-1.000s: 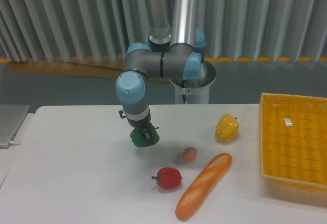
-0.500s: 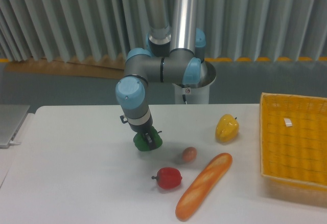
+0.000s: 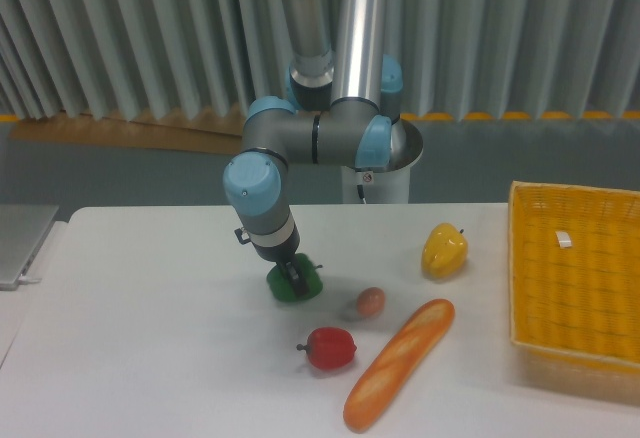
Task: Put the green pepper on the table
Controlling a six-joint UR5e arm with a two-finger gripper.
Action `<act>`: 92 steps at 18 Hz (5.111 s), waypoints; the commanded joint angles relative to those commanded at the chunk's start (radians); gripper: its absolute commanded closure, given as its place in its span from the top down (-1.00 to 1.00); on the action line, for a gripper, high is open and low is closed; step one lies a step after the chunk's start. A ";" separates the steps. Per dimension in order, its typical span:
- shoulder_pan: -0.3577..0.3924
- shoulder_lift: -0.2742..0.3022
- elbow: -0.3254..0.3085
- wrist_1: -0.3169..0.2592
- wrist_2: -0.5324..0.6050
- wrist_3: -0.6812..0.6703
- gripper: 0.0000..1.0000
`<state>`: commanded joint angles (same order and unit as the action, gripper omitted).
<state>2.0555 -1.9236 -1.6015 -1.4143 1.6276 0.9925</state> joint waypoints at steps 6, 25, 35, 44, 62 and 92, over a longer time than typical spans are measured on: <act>0.002 0.008 0.014 0.032 -0.002 0.011 1.00; 0.236 0.196 0.090 -0.030 -0.081 0.554 1.00; 0.255 0.296 0.040 -0.107 -0.020 0.551 1.00; 0.256 0.324 0.052 -0.112 -0.031 0.552 1.00; 0.282 0.305 0.048 -0.109 -0.067 0.552 1.00; 0.275 0.319 0.041 -0.058 -0.055 0.566 1.00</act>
<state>2.3301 -1.6045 -1.5601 -1.4726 1.5723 1.5585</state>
